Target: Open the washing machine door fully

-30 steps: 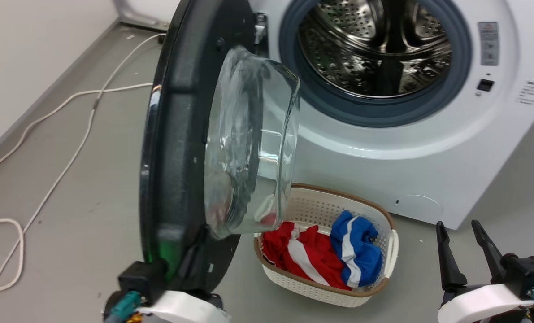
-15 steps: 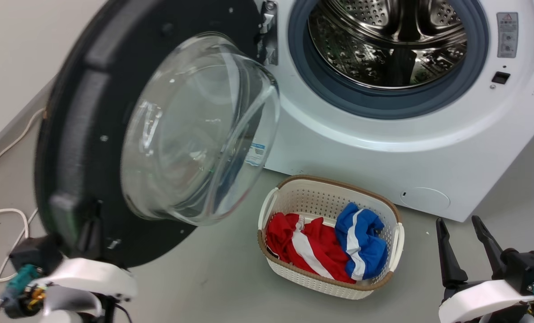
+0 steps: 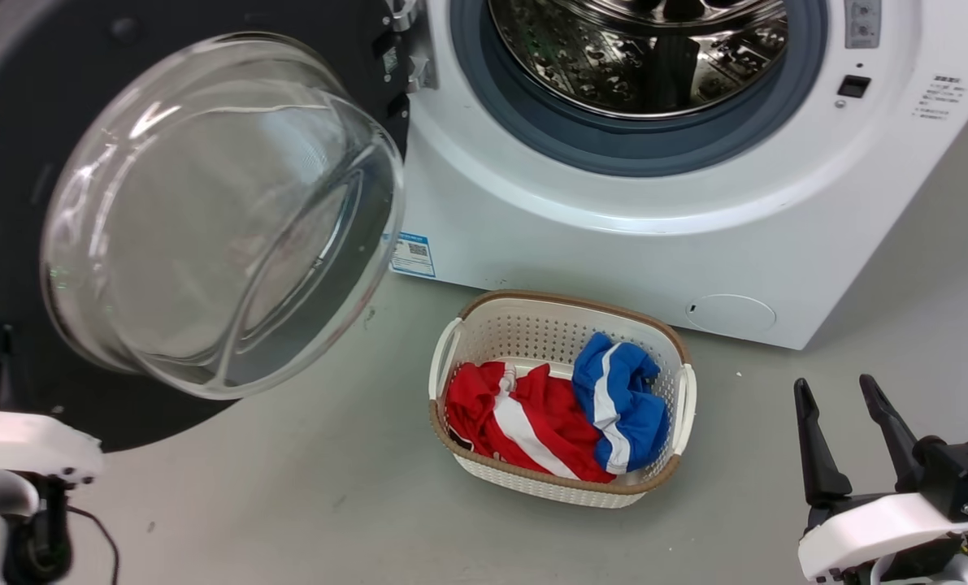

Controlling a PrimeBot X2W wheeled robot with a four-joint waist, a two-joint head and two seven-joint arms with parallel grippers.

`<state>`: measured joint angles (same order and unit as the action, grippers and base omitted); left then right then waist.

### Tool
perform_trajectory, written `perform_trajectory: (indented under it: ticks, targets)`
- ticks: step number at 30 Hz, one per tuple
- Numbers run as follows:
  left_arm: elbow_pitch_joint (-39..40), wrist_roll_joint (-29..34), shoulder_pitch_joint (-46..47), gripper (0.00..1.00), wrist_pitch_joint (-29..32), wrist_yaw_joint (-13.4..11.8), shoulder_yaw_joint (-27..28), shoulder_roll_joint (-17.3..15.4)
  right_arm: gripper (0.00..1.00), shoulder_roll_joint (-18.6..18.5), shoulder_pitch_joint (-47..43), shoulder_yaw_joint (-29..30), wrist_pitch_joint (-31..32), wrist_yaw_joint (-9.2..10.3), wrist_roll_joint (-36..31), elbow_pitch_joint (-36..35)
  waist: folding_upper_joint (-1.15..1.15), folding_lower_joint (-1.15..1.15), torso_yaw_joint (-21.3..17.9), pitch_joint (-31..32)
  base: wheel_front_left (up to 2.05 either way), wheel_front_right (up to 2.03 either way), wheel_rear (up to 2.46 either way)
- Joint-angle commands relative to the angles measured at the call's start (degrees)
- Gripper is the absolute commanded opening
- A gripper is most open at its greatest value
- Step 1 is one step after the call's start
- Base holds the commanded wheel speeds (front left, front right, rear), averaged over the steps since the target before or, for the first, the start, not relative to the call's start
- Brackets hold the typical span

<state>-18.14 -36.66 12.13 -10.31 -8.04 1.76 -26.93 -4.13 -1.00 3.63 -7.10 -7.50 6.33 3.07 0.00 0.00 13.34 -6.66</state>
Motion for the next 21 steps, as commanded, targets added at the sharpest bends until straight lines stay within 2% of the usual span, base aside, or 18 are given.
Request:
perform_trajectory:
  ticks: [1, 6, 11, 21]
  targets:
    - [-1.2, -0.2, 0.8, 0.00, -0.4, -0.1, 0.6, -0.9, 1.00, -0.2, 1.1, -0.1, -0.5, 0.02, 0.3, 0.0, 0.00, 0.00, -0.3, -0.2, 0.00, 0.00, 0.00]
    - [-6.1, -0.2, 2.9, 0.00, -1.0, 0.9, 1.5, -3.2, 1.00, -0.3, 1.1, -0.2, -0.7, 0.02, 0.3, 0.3, 0.00, 0.00, -0.9, -0.1, 0.00, 0.00, 0.00]
    - [-9.0, 0.3, 4.1, 0.00, -1.7, 1.6, 1.3, -4.2, 1.00, -0.6, 1.4, -0.1, -0.8, 0.02, -0.2, 0.4, 0.00, 0.00, -1.0, 0.1, 0.00, 0.00, 0.00]
    - [-5.0, 1.9, -0.7, 0.00, -3.3, 0.4, -1.0, -0.6, 1.00, -0.1, -0.6, 0.4, -0.5, 0.02, -0.9, 0.7, 0.00, 0.00, 0.1, 3.2, 0.00, 0.00, 0.00]
